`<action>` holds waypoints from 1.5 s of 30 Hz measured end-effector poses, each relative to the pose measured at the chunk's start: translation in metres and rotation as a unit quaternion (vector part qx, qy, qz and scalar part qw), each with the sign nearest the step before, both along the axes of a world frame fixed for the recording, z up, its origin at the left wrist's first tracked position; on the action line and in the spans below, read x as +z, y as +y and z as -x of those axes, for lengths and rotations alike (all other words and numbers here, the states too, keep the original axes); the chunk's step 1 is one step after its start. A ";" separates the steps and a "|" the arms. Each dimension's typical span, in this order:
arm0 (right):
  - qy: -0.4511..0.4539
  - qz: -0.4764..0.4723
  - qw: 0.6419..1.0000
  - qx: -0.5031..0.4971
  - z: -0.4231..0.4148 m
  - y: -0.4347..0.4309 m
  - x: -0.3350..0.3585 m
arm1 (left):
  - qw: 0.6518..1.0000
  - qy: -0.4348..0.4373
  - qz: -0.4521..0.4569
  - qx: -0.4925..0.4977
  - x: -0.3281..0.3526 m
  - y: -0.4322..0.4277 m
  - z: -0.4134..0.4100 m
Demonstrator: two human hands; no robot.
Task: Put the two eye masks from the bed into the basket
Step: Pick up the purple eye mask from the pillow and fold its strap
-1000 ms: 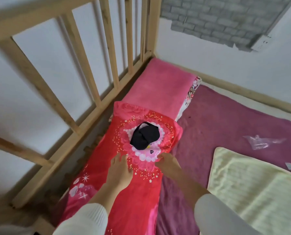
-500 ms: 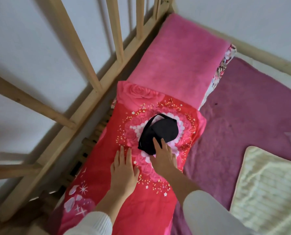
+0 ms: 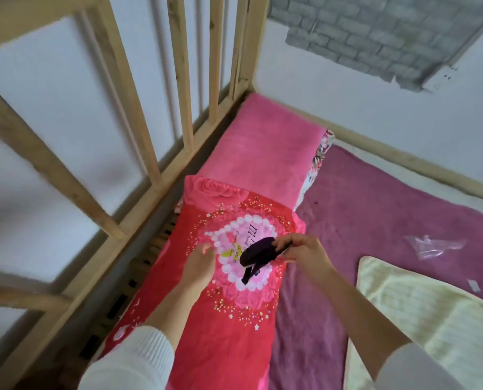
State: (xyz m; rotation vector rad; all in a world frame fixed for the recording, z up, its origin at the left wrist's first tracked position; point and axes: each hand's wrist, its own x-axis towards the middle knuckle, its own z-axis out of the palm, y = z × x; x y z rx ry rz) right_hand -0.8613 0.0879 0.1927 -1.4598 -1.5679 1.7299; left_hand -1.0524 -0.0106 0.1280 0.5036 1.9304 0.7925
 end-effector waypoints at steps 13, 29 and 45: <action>0.134 0.010 0.985 0.108 -0.085 -0.093 0.144 | 0.969 -0.036 -0.156 -0.189 0.149 -0.079 -0.070; -0.078 -0.491 0.809 0.314 -0.171 -0.259 0.141 | 0.950 -0.236 -0.198 0.053 0.204 -0.265 -0.192; 0.136 -0.013 0.907 0.399 -0.226 -0.338 0.183 | 0.877 -0.105 -0.328 0.336 0.228 -0.397 -0.204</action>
